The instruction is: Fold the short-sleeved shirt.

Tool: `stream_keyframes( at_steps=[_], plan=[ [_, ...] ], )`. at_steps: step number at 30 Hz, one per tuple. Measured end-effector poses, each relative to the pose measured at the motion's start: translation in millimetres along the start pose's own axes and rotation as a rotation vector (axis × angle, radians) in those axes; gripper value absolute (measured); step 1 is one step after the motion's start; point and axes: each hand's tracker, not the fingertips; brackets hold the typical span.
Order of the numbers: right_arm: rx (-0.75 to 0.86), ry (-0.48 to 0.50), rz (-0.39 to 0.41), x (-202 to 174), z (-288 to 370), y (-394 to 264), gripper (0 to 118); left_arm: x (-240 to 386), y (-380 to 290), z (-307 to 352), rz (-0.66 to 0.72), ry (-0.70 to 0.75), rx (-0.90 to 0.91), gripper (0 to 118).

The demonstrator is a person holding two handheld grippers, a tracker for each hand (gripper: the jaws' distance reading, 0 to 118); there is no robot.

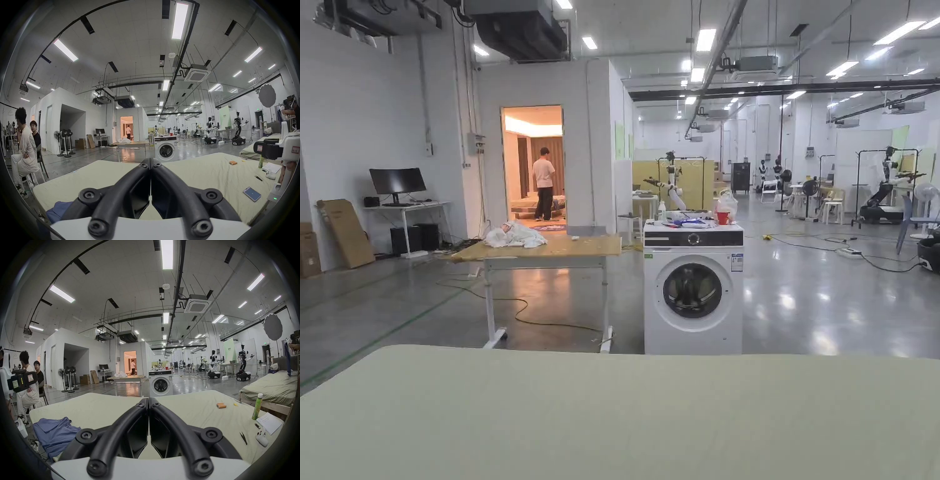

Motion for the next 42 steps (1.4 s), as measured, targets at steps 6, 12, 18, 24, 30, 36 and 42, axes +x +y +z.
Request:
stream_keyframes(
  at_steps=[6,12,18,24,30,36,42],
  plan=[
    [-0.001,-0.011,-0.009,2.8,0.9,-0.1,0,-2.5,-1.3,0.6,0.009,0.004,-0.007,0],
    [-0.003,-0.012,-0.004,2.2,0.8,-0.4,0,-3.0,-1.8,-0.4,0.012,0.004,-0.009,0],
    [-0.009,-0.012,0.008,0.5,-0.1,-1.3,0,-3.0,-1.4,0.5,0.011,0.007,-0.008,0],
    [-0.014,-0.007,0.011,-1.5,-0.9,-2.0,0,-4.1,-1.7,0.2,0.015,0.007,-0.012,0],
    [-0.010,-0.009,0.006,-1.9,-0.8,-1.5,0,-4.8,-0.2,1.4,0.018,0.003,-0.011,0],
    [-0.009,-0.016,-0.003,0.4,-0.1,-1.6,0,-6.3,1.3,4.7,0.022,0.005,0.005,0],
    [-0.013,-0.013,0.013,-1.3,-0.3,-2.4,0,-8.0,0.0,3.9,0.033,0.007,-0.005,0]
  ],
)
